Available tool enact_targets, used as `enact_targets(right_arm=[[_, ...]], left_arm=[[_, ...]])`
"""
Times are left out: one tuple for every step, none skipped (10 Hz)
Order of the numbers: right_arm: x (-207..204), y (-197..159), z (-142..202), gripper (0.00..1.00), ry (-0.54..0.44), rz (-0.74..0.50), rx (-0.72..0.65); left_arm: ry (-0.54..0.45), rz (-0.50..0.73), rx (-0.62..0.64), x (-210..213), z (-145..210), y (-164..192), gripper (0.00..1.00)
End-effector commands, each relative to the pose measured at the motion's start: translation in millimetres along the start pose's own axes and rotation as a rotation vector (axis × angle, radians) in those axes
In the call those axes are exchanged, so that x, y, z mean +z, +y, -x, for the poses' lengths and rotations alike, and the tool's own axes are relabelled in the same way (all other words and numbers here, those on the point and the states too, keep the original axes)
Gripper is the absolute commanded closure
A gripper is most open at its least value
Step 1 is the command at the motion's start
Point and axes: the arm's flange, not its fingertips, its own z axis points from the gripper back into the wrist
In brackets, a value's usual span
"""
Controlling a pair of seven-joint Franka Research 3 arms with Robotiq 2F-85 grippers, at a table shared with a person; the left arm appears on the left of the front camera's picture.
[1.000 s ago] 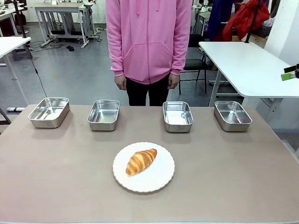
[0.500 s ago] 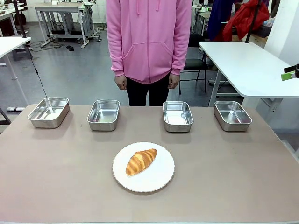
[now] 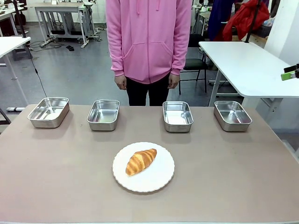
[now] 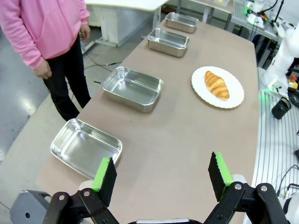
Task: Place the bread in the container.
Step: Place the Butter Roll into the Airtight Container indicated by the human.
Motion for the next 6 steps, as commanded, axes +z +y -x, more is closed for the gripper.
enact_targets(right_arm=[[-1.5,0.7,0.1,0.00,-0.002,0.003,0.001],[-1.5,0.7,0.1,0.00,-0.002,0.003,0.001],[-1.5,0.7,0.1,0.00,-0.002,0.003,0.001],[-1.5,0.7,0.1,0.00,-0.002,0.003,0.001],[-1.5,0.7,0.1,0.00,-0.002,0.003,0.001],[-1.5,0.7,0.1,0.00,-0.002,0.003,0.001]], left_arm=[[-0.003,-0.003,-0.017,1.7,0.7,-0.4,0.00],[-0.003,-0.003,-0.017,1.7,0.7,-0.4,0.00],[-0.003,-0.003,-0.017,1.7,0.7,-0.4,0.00],[-0.003,-0.003,-0.017,1.7,0.7,-0.4,0.00],[-0.003,-0.003,-0.017,1.7,0.7,-0.4,0.00],[-0.003,-0.003,-0.017,1.7,0.7,-0.4,0.00]])
